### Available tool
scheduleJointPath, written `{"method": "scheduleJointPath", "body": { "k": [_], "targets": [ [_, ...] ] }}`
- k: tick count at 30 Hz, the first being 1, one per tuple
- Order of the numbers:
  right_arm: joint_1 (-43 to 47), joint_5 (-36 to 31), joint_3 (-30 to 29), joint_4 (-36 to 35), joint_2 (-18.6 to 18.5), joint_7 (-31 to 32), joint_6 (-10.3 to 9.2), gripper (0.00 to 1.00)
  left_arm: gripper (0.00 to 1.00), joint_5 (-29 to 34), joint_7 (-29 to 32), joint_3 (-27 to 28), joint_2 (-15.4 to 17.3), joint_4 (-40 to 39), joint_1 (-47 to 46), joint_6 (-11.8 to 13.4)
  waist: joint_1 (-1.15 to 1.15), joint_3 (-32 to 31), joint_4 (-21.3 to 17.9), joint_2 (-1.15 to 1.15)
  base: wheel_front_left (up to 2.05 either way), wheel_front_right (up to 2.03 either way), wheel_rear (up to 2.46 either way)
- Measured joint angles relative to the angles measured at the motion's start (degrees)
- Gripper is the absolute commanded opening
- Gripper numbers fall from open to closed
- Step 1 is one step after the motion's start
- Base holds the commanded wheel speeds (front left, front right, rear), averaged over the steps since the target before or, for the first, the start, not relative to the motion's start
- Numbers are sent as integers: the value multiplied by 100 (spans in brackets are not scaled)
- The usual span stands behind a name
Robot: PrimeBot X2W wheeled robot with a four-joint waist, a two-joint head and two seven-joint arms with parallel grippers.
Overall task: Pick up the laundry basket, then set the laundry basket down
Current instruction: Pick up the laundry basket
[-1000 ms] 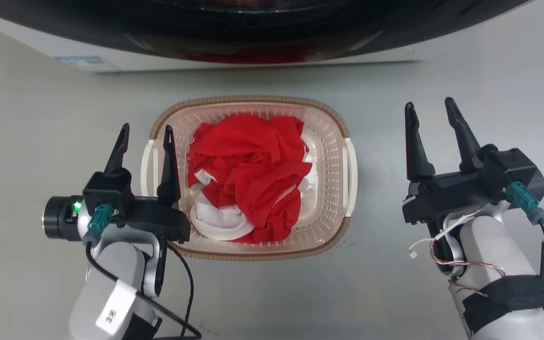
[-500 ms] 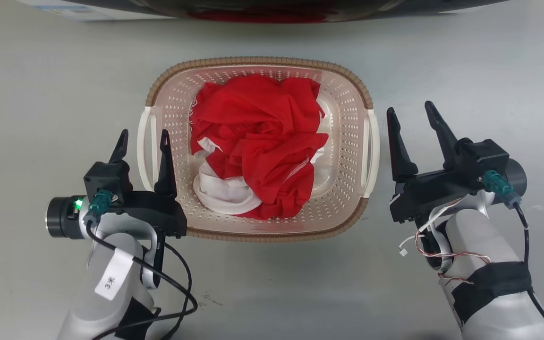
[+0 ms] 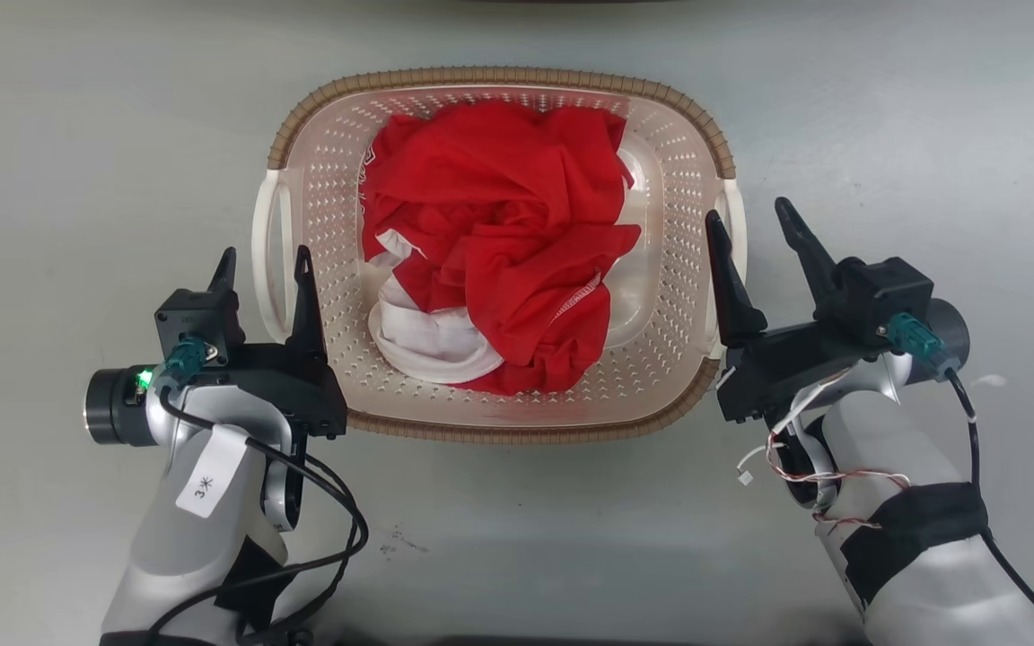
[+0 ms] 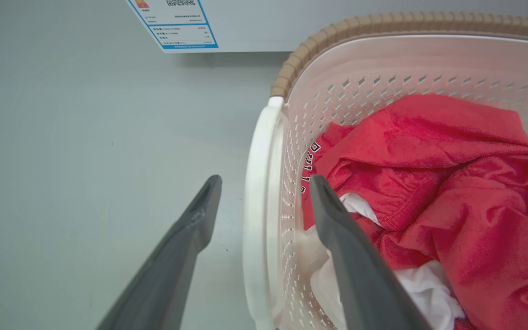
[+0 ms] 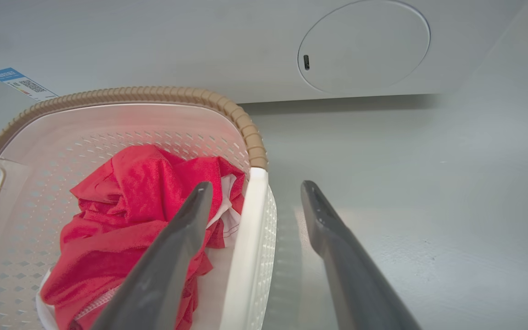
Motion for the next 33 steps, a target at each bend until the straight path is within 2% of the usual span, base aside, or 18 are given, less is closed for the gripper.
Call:
{"method": "scheduleJointPath", "body": {
  "k": [15, 20, 33],
  "targets": [
    [-226, 367, 433, 416, -1, 0, -289, 100, 100, -70, 0, 0, -11, 787, -328, -105, 0, 255, 101, -1, 0, 0, 0],
    [-338, 461, 536, 595, -2, -1, -338, 100, 100, -71, 0, -118, -15, 1021, -553, -240, 0, 279, 107, -1, 0, 0, 0],
    [-562, 758, 791, 925, -5, 0, -422, 100, 100, -350, 0, -514, -20, 1343, -893, -350, 0, 327, 89, -1, 0, 0, 0]
  ]
}}
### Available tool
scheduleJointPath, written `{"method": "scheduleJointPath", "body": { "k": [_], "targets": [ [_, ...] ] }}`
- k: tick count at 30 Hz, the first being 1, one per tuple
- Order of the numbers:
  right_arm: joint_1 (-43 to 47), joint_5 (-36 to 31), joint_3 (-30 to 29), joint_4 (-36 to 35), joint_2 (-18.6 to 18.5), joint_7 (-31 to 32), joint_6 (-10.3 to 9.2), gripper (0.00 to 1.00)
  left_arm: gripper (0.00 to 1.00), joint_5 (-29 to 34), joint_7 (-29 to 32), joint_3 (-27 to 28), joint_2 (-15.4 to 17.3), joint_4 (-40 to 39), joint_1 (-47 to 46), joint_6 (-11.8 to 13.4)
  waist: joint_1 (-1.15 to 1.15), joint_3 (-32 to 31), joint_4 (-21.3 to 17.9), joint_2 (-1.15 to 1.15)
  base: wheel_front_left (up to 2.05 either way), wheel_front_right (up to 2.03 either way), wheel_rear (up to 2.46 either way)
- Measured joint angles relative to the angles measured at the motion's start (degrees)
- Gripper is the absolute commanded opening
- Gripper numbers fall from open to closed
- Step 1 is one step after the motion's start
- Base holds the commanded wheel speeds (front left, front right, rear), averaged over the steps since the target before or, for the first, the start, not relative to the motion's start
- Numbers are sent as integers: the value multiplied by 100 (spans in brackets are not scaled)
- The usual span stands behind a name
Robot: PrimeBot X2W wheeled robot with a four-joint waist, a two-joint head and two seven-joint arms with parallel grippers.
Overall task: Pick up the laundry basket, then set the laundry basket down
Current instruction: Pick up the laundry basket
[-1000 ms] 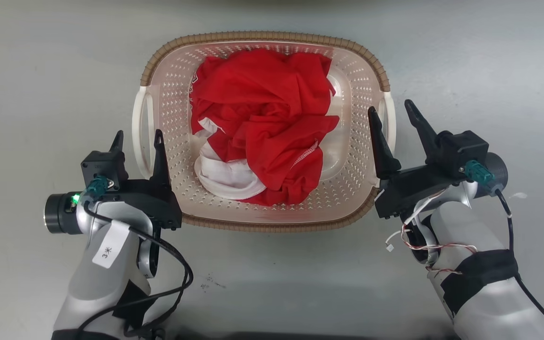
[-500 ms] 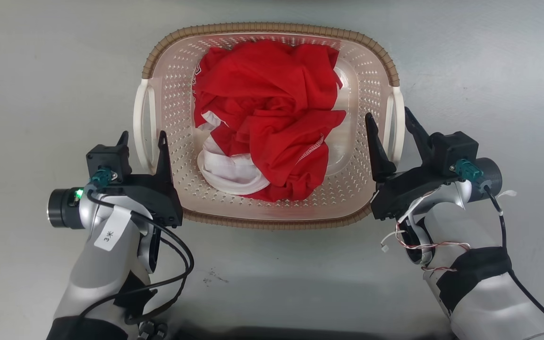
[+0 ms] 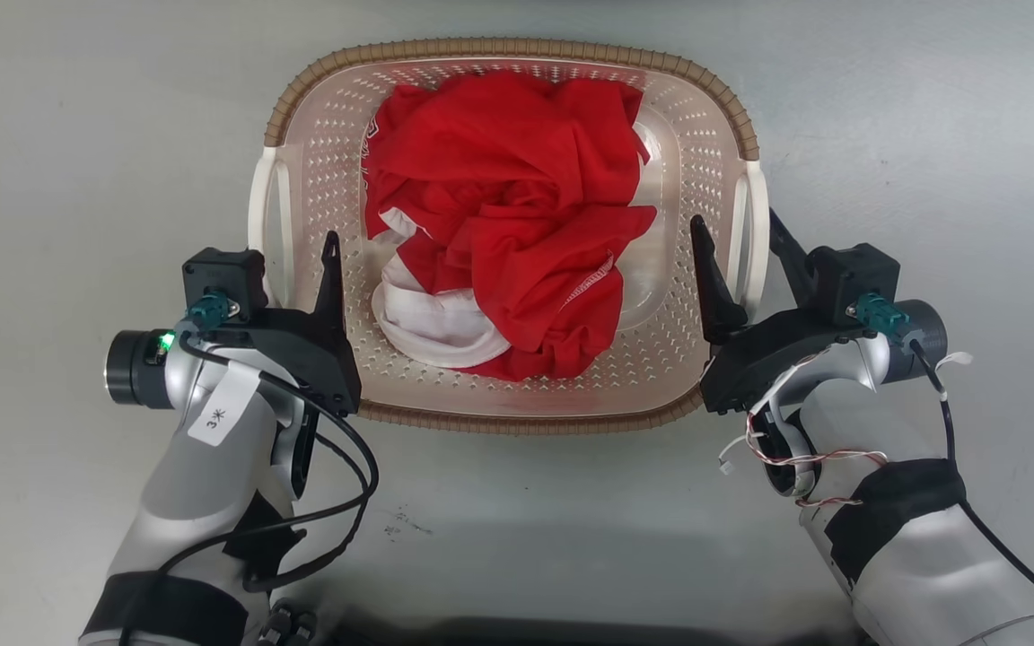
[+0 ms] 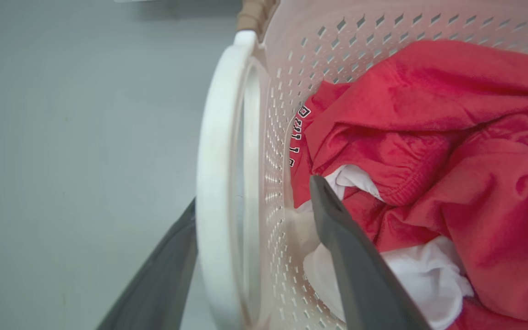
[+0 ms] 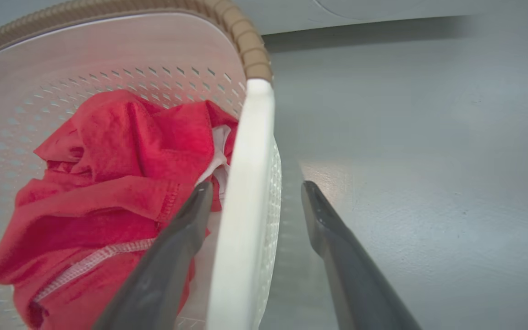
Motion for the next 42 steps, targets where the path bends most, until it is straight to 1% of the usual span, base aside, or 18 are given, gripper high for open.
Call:
{"method": "scheduleJointPath", "body": {
  "k": [1, 2, 3, 4, 5, 6, 7, 8, 10, 11, 13, 18, 25, 32, 34, 39, 42],
  "targets": [
    [-1, 9, 21, 21, 0, -1, -2, 99, 100, -23, 0, -25, -1, 24, -16, -1, 0, 2, -1, 0, 0, 0, 0],
    [-4, 33, 42, 43, 0, 0, -14, 91, 100, -25, 0, -53, -1, 49, -21, -1, 0, 4, -1, 0, 0, 0, 0],
    [-10, 56, 69, 70, -1, 0, -15, 75, 100, -37, 0, -78, -1, 76, -22, -1, 0, 5, -2, 0, 0, 0, 0],
    [-18, 69, 98, 102, 0, 0, -15, 60, 95, -59, 0, -118, 0, 98, -23, -1, 0, 6, -2, 0, 0, 0, 0],
    [-25, 114, 121, 126, 0, 0, -15, 46, 65, -78, 0, -157, 0, 119, -30, -1, 0, 7, -3, 0, 0, 0, 0],
    [-31, 160, 138, 144, 0, 0, -18, 40, 47, -81, 0, -186, -3, 145, -43, -2, 0, 7, -3, 0, 0, 0, 0],
    [-48, 202, 158, 163, -1, 0, -24, 33, 30, -90, 0, -209, -3, 198, -75, -2, 0, 8, -4, 0, 0, 0, 0],
    [-77, 224, 179, 182, -1, 0, -30, 25, 1, -123, 0, -227, 9, 227, -97, -2, 0, 7, -4, 0, 0, 0, 0],
    [-131, 254, 202, 209, -2, -1, -77, 0, 0, -236, 0, -291, 31, 265, -107, -12, 0, 4, -7, 0, 0, 0, 0],
    [-136, 287, 196, 236, -12, -13, -126, 0, 0, -270, -8, -335, 40, 277, -106, -53, 0, 1, -9, 0, 0, 0, 0],
    [-188, 352, 202, 315, -11, -16, -168, 0, 0, -328, -15, -398, 20, 297, -104, -49, -2, -9, -14, 0, 0, 0, 0],
    [-218, 483, 288, 515, -24, -16, -213, 0, 0, -493, -13, -600, 14, 315, -92, -41, -1, -106, -25, 0, 0, 0, 0],
    [-196, 727, 464, 769, -52, -14, -226, 0, 0, -827, -9, -915, 12, 303, -69, 57, -1, -347, -41, 0, 0, 0, 0],
    [-63, 968, 716, 996, -56, -13, -267, 0, 0, -1192, -8, -1273, 25, 268, 186, 155, -1, -703, -58, 0, 0, 0, 0],
    [-42, 1035, 775, 1060, -57, -13, -267, 0, 0, -1350, -8, -1361, 26, 261, 265, 170, -1, -825, -63, 0, 0, 0, 0],
    [64, 1185, 975, 1213, -57, -13, -269, 0, 0, -1504, 4, -1605, 36, 267, 458, 256, -1, -1159, -75, 0, 0, 0, 0],
    [162, 1315, 1096, 1303, -56, -3, -269, 0, 0, -1692, 34, -1737, 44, 269, 611, 263, -1, -1379, -83, 0, 0, 0, 0]
  ]
}}
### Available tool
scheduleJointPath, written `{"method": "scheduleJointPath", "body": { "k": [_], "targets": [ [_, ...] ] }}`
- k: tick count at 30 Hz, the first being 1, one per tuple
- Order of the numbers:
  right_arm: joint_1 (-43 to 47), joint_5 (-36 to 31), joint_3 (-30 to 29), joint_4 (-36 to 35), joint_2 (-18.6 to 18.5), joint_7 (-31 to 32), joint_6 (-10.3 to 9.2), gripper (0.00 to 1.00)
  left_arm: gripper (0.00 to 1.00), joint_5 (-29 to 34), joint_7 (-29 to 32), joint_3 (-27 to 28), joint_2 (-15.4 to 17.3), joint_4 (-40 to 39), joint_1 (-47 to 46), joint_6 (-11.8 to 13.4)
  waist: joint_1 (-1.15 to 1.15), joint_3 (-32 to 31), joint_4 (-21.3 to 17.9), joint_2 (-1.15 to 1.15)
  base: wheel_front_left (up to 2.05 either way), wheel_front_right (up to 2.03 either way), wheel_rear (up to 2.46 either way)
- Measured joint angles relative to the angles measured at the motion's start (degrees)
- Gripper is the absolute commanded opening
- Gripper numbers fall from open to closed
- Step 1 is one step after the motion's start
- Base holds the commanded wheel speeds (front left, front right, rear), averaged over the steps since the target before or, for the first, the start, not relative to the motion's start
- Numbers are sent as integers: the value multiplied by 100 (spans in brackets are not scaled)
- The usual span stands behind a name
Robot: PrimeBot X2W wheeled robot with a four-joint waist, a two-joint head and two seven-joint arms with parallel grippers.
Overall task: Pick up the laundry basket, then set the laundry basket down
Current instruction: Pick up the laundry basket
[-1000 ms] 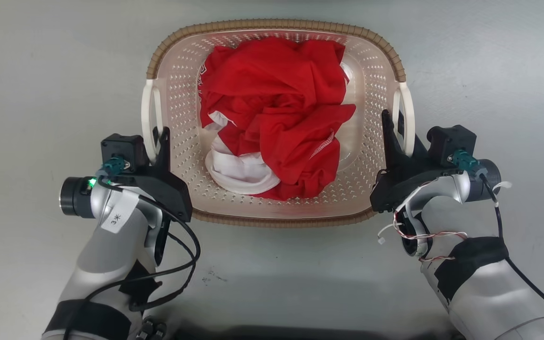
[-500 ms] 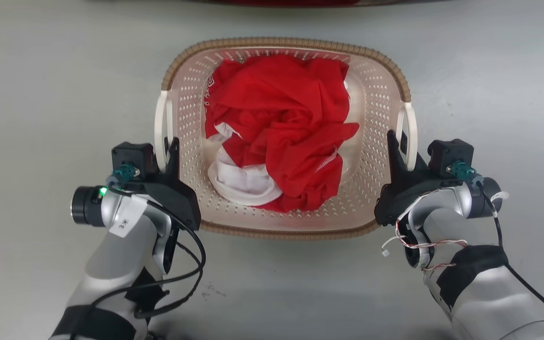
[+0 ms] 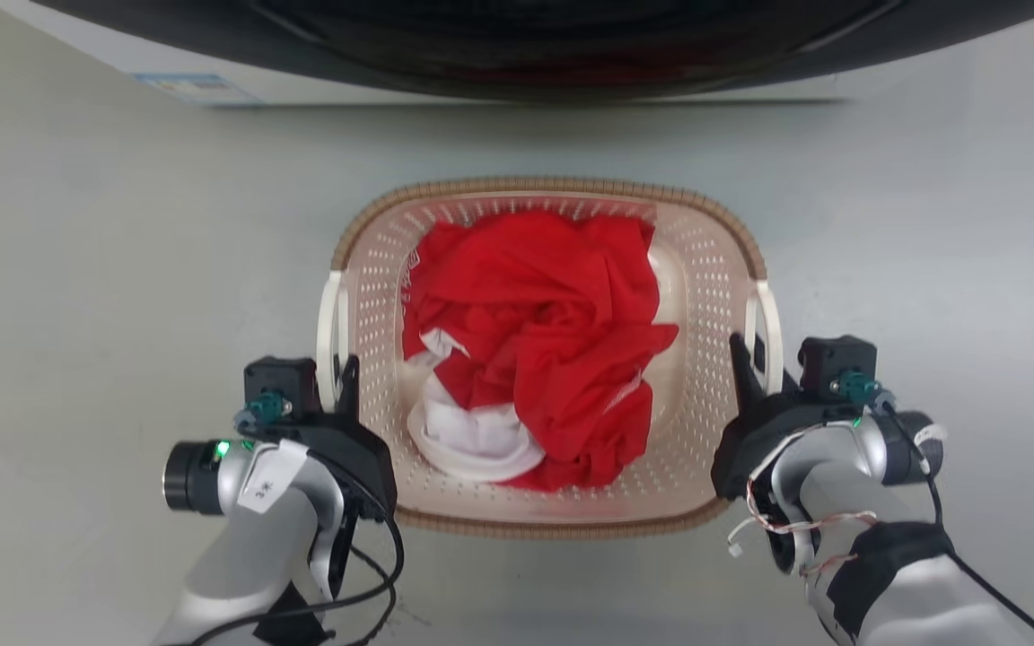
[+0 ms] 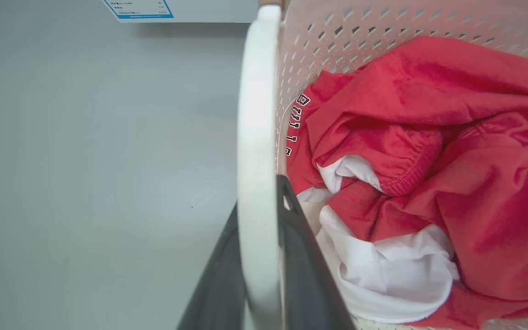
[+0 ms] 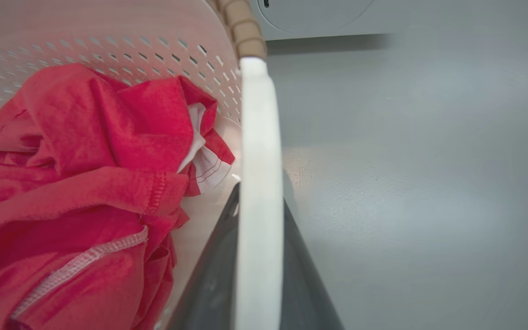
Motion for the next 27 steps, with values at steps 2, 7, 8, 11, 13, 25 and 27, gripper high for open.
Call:
{"method": "scheduleJointPath", "body": {
  "k": [2, 7, 8, 11, 13, 25, 27],
  "targets": [
    [38, 31, 40, 32, 1, 30, 0, 0, 0, -33, 14, -57, 0, 14, 46, 16, 0, -77, -3, 0, 0, 0, 0],
    [232, 202, 238, 136, 7, 114, -7, 0, 0, -156, 103, -244, -2, 75, 285, 75, 0, -473, -17, 0, 0, 0, 0],
    [266, 253, 280, 146, 8, 148, -7, 0, 0, -166, 129, -282, -2, 88, 325, 96, 0, -553, -20, 0, 0, 0, 0],
    [386, 413, 398, 155, 16, 244, -49, 0, 0, -302, 208, -364, -1, 133, 450, 102, 1, -798, -31, 0, 0, 0, 0],
    [470, 491, 475, 171, 20, 301, -51, 0, 0, -382, 250, -456, 0, 154, 533, 120, 1, -961, -39, 0, 0, 0, 0],
    [969, 939, 900, 299, 57, 755, -79, 0, 0, -502, 615, -764, -2, 369, 994, 170, 0, -1853, -101, -1, 0, 0, 0],
    [1038, 1013, 977, 299, 56, 834, -103, 0, 0, -559, 646, -826, -1, 369, 1065, 177, 0, -1977, -112, -1, 0, 0, 0]
  ]
}}
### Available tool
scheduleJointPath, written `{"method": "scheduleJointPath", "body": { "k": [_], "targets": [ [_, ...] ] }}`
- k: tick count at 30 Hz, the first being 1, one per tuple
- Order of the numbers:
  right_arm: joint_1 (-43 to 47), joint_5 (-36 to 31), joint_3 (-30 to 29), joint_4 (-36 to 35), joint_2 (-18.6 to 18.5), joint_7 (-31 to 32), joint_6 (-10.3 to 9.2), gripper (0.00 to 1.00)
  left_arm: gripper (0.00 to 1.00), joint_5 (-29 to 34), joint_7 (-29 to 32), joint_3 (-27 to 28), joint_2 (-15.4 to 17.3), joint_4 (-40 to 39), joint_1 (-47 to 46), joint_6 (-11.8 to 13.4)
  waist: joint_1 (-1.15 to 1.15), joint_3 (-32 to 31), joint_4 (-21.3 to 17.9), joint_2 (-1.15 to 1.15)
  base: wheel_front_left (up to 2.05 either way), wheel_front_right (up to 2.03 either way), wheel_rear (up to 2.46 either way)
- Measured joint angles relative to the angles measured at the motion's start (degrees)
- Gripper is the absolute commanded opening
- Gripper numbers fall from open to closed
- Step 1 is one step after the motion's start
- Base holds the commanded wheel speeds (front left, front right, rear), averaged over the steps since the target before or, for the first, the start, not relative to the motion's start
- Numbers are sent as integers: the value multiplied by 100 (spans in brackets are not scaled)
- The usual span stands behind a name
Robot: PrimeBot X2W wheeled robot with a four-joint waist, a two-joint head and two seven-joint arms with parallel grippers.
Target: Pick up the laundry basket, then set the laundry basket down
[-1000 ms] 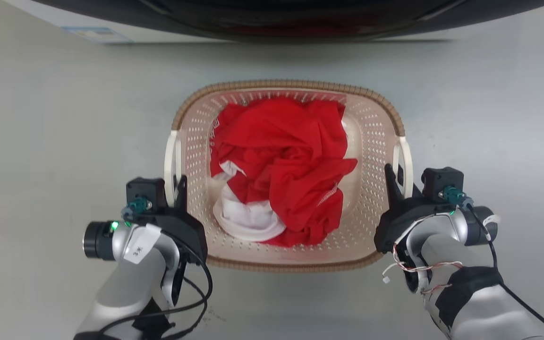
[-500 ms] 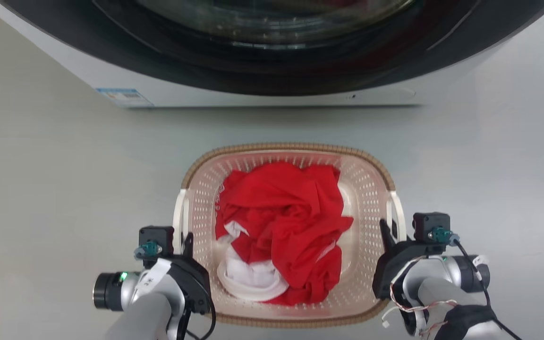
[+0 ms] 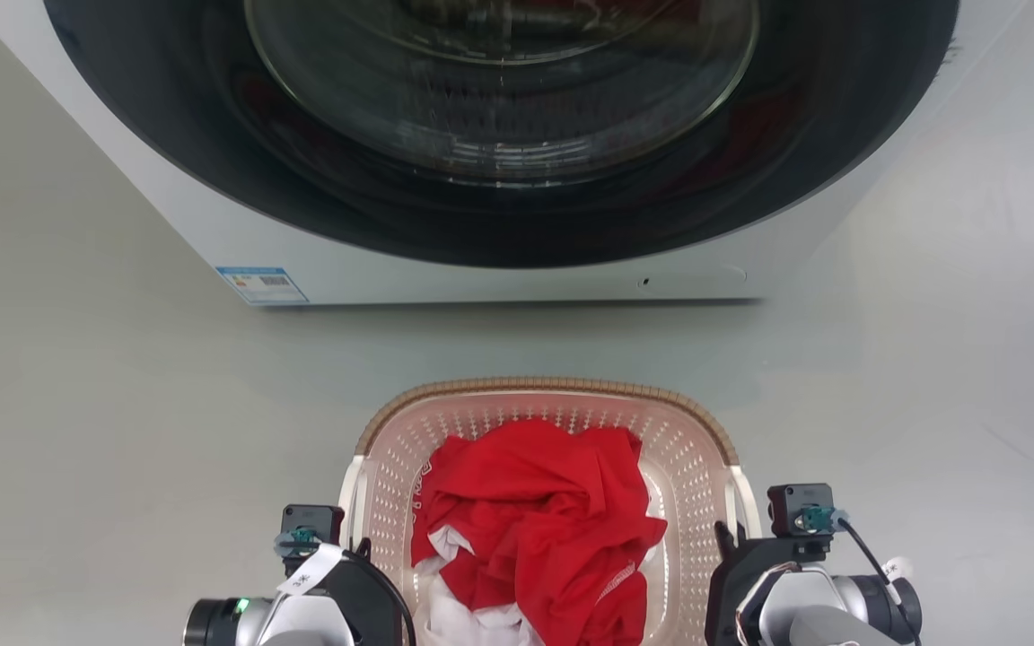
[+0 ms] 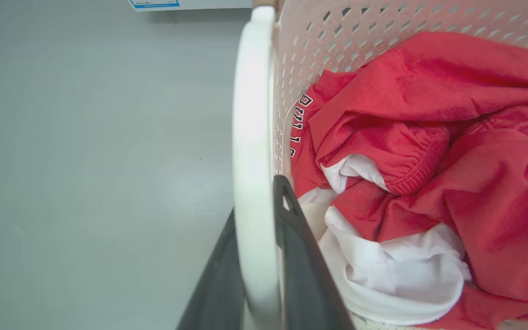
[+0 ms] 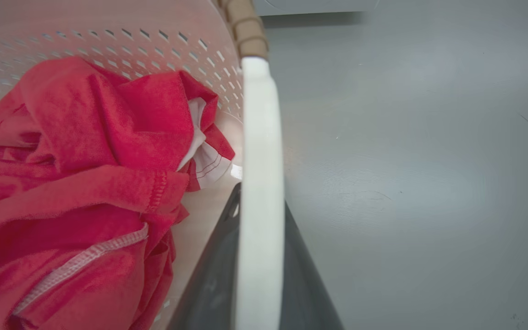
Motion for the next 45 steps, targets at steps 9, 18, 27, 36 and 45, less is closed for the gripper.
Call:
{"method": "scheduleJointPath", "body": {
  "k": [9, 18, 27, 36, 45],
  "targets": [
    [169, 213, 367, -36, -3, 349, -22, 0, 0, -237, 292, -137, 12, 73, 272, 15, 0, -464, -40, 0, 0, 0, 0],
    [614, 534, 686, -96, -8, 624, -54, 0, 0, -356, 519, -286, 24, 137, 646, 16, 0, -979, -45, 1, 0, 0, 0],
    [866, 805, 907, -168, -14, 777, -73, 0, 0, -530, 626, -409, 38, 222, 862, 16, 0, -1445, -66, 0, 0, 0, 0],
    [957, 996, 1053, -199, -15, 853, -80, 0, 0, -579, 665, -455, 51, 256, 1024, 18, 0, -1772, -101, 0, 0, 0, 0],
    [957, 1191, 1159, -201, -15, 871, -81, 0, 0, -638, 666, -472, 53, 290, 1060, 24, 1, -1864, -107, 1, 0, 0, 0]
  ]
}}
